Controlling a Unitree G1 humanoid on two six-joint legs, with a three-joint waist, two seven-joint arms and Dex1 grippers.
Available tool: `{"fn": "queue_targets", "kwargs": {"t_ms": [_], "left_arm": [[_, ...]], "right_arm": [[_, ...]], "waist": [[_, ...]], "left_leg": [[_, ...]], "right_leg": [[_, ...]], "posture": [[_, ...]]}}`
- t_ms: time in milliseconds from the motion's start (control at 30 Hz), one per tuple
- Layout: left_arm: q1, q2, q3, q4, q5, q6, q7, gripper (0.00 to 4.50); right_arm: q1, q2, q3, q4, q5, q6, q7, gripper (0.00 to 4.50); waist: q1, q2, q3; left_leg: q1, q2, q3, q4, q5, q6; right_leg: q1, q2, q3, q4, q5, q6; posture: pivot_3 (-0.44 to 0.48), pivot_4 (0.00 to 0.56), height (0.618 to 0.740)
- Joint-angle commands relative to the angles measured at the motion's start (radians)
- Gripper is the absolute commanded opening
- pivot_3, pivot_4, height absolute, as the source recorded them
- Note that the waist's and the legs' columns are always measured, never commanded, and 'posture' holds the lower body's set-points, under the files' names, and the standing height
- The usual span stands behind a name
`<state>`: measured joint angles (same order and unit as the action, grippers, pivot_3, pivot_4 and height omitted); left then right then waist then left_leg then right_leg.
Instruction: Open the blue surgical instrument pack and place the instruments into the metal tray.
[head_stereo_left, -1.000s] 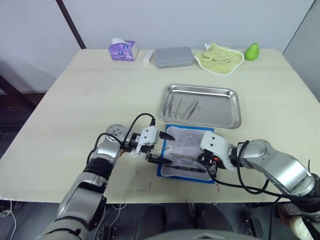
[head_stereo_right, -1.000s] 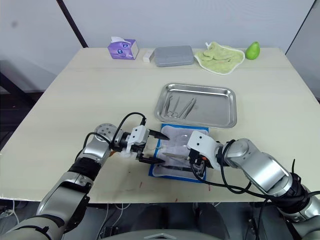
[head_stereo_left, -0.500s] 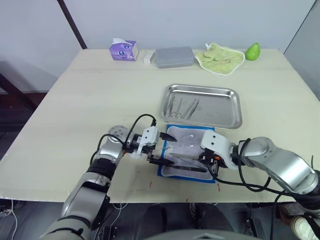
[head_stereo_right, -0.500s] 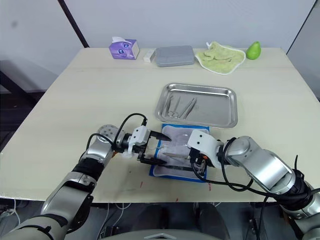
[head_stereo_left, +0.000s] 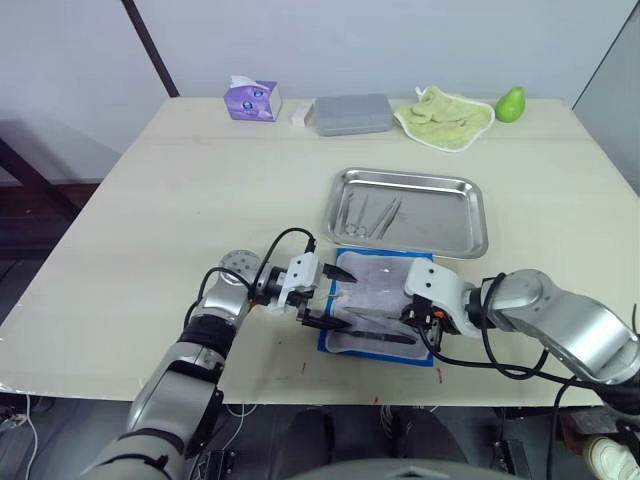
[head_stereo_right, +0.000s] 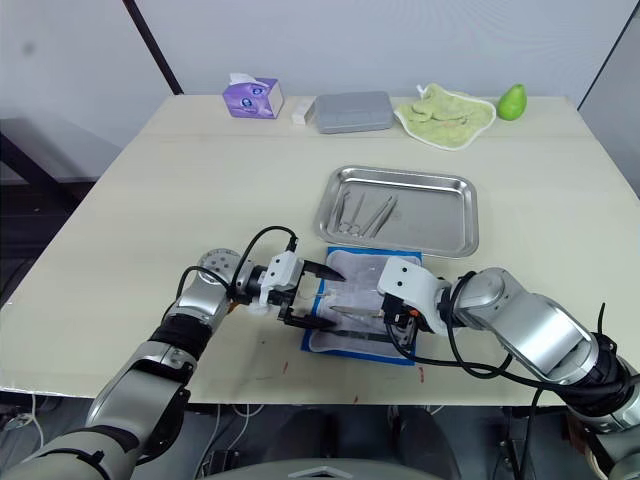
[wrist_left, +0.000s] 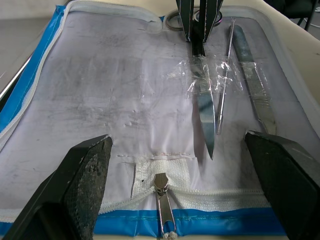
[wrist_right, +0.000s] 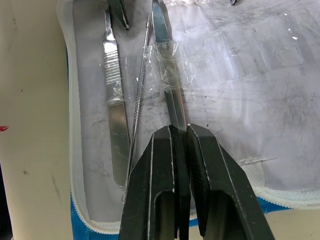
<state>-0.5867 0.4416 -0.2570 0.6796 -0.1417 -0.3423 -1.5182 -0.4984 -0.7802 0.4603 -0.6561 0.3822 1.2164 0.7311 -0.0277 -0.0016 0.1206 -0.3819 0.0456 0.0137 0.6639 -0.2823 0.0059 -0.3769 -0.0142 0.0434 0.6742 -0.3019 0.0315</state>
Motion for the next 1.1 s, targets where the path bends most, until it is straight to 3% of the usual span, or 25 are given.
{"fn": "queue_targets", "kwargs": {"t_ms": [33,300,633,1100], "left_arm": [[0.061,0.007,-0.077,0.116,0.11,0.017,0.015,4.5],[0.041,0.011,-0.087,0.145,0.114,0.006,0.027,4.5],[0.031,0.01,-0.103,0.149,0.125,0.009,0.035,4.5],[0.037,0.012,-0.119,0.008,0.122,0.111,0.034,4.5]], "right_arm": [[-0.023,-0.035,-0.049,-0.044,0.01,-0.008,0.012,0.04],[-0.031,-0.076,-0.053,-0.035,0.015,-0.024,0.018,0.04],[-0.12,-0.046,-0.006,-0.077,0.077,0.069,0.02,0.04],[-0.111,-0.025,0.091,0.005,0.02,0.02,-0.007,0.04]], "waist": [[0.002,0.0,0.0],[0.016,0.0,0.0],[0.016,0.001,0.001],[0.013,0.001,0.002]], "left_leg": [[0.0,0.0,0.0,0.0,0.0,0.0],[-0.001,-0.002,0.0,0.0,0.0,0.0],[-0.001,-0.003,-0.002,0.0,0.0,0.0],[-0.002,-0.003,-0.003,0.0,0.0,0.0]], "right_leg": [[0.0,0.0,0.0,0.0,0.0,0.0],[0.0,-0.002,0.0,0.0,0.0,0.001],[0.0,-0.003,-0.001,-0.001,-0.001,0.001],[0.0,-0.003,-0.002,-0.001,-0.001,0.001]], "posture": [[0.0,0.15,0.74],[0.0,0.15,0.74],[0.0,0.15,0.74],[0.0,0.15,0.74]]}}
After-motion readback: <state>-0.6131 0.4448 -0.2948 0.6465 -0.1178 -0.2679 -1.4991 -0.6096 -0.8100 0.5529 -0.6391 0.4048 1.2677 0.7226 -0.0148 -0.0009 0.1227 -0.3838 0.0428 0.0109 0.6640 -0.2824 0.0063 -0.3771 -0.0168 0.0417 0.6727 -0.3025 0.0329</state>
